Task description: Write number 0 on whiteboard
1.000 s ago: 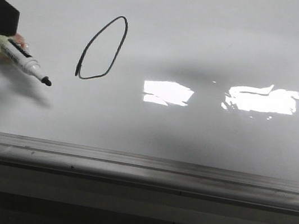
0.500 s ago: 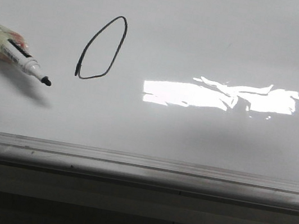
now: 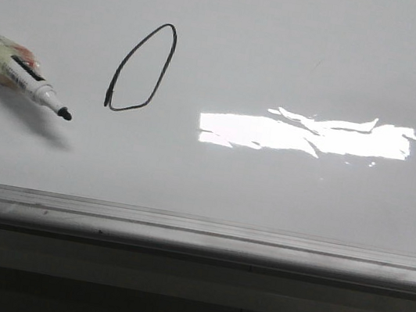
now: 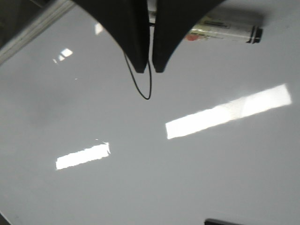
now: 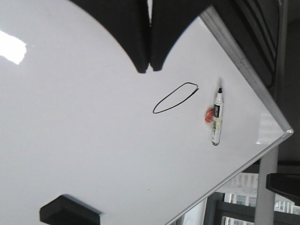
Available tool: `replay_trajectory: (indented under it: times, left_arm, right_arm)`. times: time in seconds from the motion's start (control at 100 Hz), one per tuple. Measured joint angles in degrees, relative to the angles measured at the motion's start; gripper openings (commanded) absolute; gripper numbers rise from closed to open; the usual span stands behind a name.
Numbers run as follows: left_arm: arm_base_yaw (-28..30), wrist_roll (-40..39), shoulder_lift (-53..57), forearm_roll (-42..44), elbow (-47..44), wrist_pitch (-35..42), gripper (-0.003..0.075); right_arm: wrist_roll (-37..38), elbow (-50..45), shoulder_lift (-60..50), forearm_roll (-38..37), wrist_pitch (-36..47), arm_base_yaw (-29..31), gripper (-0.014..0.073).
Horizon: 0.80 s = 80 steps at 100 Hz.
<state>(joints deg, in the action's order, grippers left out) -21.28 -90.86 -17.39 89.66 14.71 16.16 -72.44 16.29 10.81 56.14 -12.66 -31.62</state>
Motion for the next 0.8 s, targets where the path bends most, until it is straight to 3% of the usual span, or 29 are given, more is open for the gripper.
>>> replay_trajectory:
  times: [0.21,0.8]
  left_arm:
    - [0.0,0.0,0.7,0.0,-1.3,-0.8,-0.0020]
    - [0.0,2.4,0.7,-0.7,-1.5,-2.2,-0.0020]
  right_arm:
    - [0.0,-5.4,-7.2,0.2,0.9,0.0,-0.0069]
    - [0.0,-7.8,-7.4,0.2,1.1,0.0,-0.0068]
